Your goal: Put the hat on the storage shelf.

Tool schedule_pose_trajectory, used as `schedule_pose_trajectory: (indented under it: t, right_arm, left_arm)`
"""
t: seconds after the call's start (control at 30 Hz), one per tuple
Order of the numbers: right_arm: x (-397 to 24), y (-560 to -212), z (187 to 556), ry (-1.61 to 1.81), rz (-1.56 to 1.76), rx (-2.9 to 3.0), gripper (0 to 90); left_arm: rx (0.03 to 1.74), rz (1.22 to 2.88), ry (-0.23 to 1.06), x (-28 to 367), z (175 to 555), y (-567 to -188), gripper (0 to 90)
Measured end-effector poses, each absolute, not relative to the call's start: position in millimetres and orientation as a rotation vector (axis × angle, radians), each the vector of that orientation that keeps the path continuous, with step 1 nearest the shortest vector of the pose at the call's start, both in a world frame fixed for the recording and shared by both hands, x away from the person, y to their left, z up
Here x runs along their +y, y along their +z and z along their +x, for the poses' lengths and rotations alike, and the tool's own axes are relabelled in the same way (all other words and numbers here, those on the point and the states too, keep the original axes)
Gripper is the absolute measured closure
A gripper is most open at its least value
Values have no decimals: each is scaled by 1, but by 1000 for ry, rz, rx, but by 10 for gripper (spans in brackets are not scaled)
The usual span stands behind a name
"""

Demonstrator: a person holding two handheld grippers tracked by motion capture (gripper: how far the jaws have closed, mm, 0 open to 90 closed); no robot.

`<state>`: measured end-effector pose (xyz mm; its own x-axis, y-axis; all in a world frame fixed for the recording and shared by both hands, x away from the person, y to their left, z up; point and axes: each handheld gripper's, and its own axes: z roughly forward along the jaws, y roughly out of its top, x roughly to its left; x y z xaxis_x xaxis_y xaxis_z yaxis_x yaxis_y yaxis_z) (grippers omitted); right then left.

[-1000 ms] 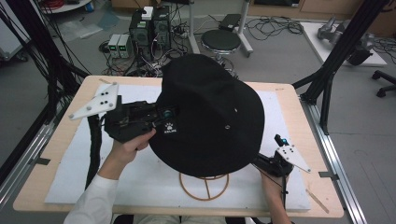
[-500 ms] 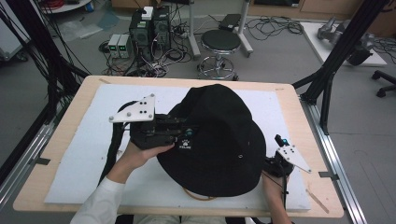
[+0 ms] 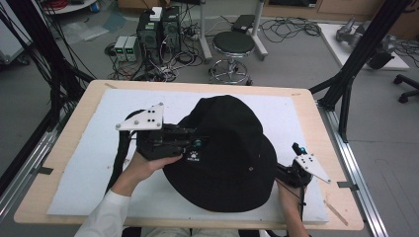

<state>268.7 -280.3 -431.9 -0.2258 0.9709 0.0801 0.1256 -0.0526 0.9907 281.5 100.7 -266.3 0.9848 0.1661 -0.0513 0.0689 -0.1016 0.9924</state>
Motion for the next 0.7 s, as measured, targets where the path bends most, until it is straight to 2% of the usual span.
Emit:
schedule_pose_trajectory:
  t: [0.7]
  right_arm:
    - [-284,-433,269,1375,1252,1413,33]
  left_arm:
    - [189,1650,64,101,282,-270,838]
